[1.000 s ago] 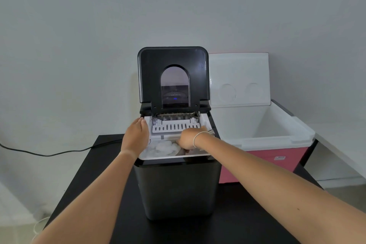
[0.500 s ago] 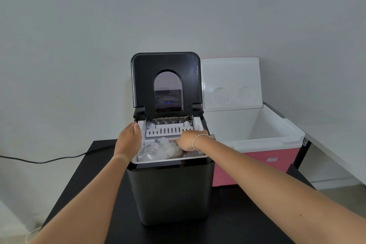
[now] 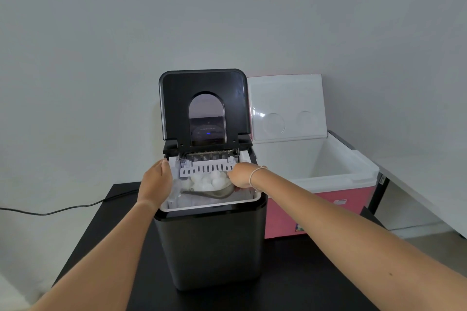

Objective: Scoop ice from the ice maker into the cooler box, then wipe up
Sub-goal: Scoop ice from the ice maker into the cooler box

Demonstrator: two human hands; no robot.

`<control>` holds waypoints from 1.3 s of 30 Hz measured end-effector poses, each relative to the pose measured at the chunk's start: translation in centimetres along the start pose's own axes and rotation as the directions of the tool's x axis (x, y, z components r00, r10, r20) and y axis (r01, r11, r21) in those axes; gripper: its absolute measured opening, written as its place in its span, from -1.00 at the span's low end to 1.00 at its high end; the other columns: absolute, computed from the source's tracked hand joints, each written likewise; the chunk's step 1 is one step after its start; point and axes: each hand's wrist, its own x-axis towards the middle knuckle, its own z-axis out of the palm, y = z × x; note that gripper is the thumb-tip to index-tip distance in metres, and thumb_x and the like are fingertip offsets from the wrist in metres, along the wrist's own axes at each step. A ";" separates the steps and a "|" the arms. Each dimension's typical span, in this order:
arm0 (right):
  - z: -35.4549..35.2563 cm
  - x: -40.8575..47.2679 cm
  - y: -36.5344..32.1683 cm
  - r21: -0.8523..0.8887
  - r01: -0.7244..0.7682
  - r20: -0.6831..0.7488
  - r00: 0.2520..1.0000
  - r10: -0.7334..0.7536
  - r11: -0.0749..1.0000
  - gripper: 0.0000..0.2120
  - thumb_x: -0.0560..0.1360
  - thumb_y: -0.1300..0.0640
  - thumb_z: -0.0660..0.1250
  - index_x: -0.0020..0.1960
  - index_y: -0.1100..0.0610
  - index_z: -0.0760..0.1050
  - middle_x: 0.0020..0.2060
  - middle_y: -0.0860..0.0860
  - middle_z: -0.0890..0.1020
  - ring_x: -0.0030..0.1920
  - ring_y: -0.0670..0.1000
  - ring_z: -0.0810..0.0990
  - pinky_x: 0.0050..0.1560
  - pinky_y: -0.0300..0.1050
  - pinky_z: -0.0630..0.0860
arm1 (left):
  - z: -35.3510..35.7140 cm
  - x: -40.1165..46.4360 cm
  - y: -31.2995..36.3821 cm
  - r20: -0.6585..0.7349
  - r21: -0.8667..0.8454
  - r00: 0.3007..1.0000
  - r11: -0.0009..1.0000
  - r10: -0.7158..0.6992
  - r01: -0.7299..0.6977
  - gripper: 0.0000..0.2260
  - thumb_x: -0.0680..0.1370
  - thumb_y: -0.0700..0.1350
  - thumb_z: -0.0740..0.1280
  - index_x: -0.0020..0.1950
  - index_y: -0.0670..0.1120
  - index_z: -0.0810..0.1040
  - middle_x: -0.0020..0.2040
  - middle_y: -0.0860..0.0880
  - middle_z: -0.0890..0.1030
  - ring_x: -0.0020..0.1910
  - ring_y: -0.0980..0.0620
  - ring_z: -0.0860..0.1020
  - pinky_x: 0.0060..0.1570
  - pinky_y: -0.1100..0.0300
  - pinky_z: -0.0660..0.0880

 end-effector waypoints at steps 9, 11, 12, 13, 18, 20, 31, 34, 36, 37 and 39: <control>-1.6 -0.1 1.2 0.088 0.025 -0.027 0.999 -0.022 0.996 -0.67 0.58 0.11 0.12 -0.34 0.12 0.43 -0.26 0.06 0.59 -0.32 0.05 0.44 0.11 0.01 0.42 | 0.2 0.5 -0.6 0.004 0.037 1.000 0.999 0.003 -0.003 -0.64 0.62 -0.10 -0.02 -0.13 -0.35 0.40 -0.18 -0.28 0.52 -0.21 -0.12 0.43 -0.28 0.15 0.31; -2.2 0.0 2.0 0.114 0.012 -0.050 0.999 -0.006 0.993 -0.63 0.57 0.09 0.11 -0.38 0.10 0.42 -0.25 0.08 0.64 -0.34 0.05 0.44 0.17 0.04 0.40 | 0.1 0.4 -0.4 0.006 0.042 1.000 0.999 0.006 -0.007 -0.65 0.62 -0.12 -0.02 -0.18 -0.33 0.36 -0.24 -0.25 0.48 -0.25 -0.11 0.40 -0.29 0.18 0.30; -2.6 -0.1 2.5 0.135 0.000 -0.063 0.998 0.009 0.991 -0.64 0.57 0.09 0.10 -0.37 0.10 0.42 -0.22 0.09 0.66 -0.30 0.07 0.45 0.18 0.04 0.39 | 0.1 0.4 -0.4 0.008 0.042 1.000 0.999 0.005 -0.006 -0.67 0.62 -0.12 -0.02 -0.21 -0.30 0.34 -0.27 -0.23 0.46 -0.27 -0.10 0.38 -0.30 0.16 0.30; -3.0 -0.1 3.1 0.154 -0.016 -0.076 0.997 0.028 0.988 -0.64 0.57 0.08 0.10 -0.37 0.11 0.41 -0.24 0.09 0.65 -0.26 0.08 0.46 0.15 0.04 0.39 | 0.1 0.4 -0.3 0.009 0.042 1.000 0.999 0.005 -0.005 -0.67 0.62 -0.13 -0.02 -0.22 -0.30 0.33 -0.28 -0.22 0.45 -0.29 -0.10 0.38 -0.30 0.16 0.29; -5.7 -0.3 6.8 0.264 -0.110 -0.125 0.981 0.147 0.958 -0.57 0.57 -0.13 0.08 -0.32 0.11 0.44 -0.30 0.02 0.55 -0.31 0.01 0.39 -0.20 -0.12 0.35 | 0.1 0.5 -0.4 0.008 0.057 1.000 0.998 -0.002 0.002 -0.67 0.61 -0.13 -0.02 -0.17 -0.33 0.37 -0.24 -0.24 0.49 -0.26 -0.11 0.40 -0.28 0.15 0.30; -6.8 0.2 8.4 0.278 -0.156 -0.143 0.969 0.201 0.948 -0.56 0.55 -0.16 0.07 -0.31 0.12 0.45 -0.27 0.02 0.57 -0.33 0.00 0.40 -0.22 -0.15 0.34 | 0.1 0.3 -0.2 0.005 0.060 1.000 0.998 0.003 -0.003 -0.68 0.61 -0.13 -0.02 -0.21 -0.29 0.36 -0.27 -0.21 0.47 -0.29 -0.08 0.39 -0.27 0.08 0.27; -9.4 1.1 14.2 0.398 -0.282 -0.215 0.896 0.388 0.873 -0.50 0.45 -0.21 0.03 -0.28 0.19 0.46 0.01 0.17 0.64 -0.06 0.12 0.40 -0.03 0.04 0.22 | 0.1 -0.1 0.4 0.005 0.118 1.000 0.993 0.030 -0.030 -0.69 0.62 -0.16 -0.03 -0.25 -0.23 0.35 -0.29 -0.17 0.46 -0.31 0.00 0.38 -0.17 0.09 0.25; -8.6 1.6 14.9 0.404 -0.348 -0.177 0.878 0.445 0.846 -0.47 0.45 -0.24 0.08 -0.20 0.23 0.50 -0.06 0.10 0.66 -0.12 0.10 0.45 -0.02 0.02 0.26 | 0.2 0.1 0.2 0.000 0.134 1.000 0.990 0.031 -0.031 -0.68 0.62 -0.16 -0.03 -0.19 -0.29 0.39 -0.26 -0.19 0.49 -0.31 -0.01 0.39 -0.18 0.08 0.26; -8.0 1.8 15.6 0.370 -0.378 -0.140 0.880 0.453 0.849 -0.49 0.48 -0.20 0.13 -0.15 0.26 0.53 -0.16 0.09 0.61 -0.17 0.07 0.44 -0.06 -0.08 0.29 | 0.1 0.2 0.0 -0.008 0.133 0.999 0.991 0.032 -0.030 -0.68 0.61 -0.16 -0.02 -0.16 -0.31 0.40 -0.24 -0.21 0.50 -0.29 -0.07 0.40 -0.19 0.07 0.27; -7.8 1.5 15.7 0.365 -0.379 -0.115 0.888 0.445 0.850 -0.54 0.53 -0.13 0.14 -0.08 0.27 0.54 -0.18 0.09 0.57 -0.16 0.06 0.45 -0.04 -0.12 0.32 | 0.2 0.3 0.0 -0.011 0.135 0.999 0.990 0.032 -0.030 -0.67 0.61 -0.16 -0.02 -0.15 -0.32 0.41 -0.22 -0.22 0.51 -0.26 -0.10 0.40 -0.19 0.07 0.27; -7.3 1.3 16.2 0.339 -0.360 -0.130 0.897 0.422 0.869 -0.62 0.58 0.02 0.14 0.19 0.28 0.50 -0.02 0.11 0.55 0.04 0.11 0.50 0.21 -0.05 0.39 | 0.2 0.4 -0.2 -0.014 0.132 1.000 0.991 0.028 -0.026 -0.67 0.61 -0.16 -0.02 -0.09 -0.33 0.45 -0.19 -0.20 0.51 -0.22 -0.09 0.39 -0.14 0.09 0.28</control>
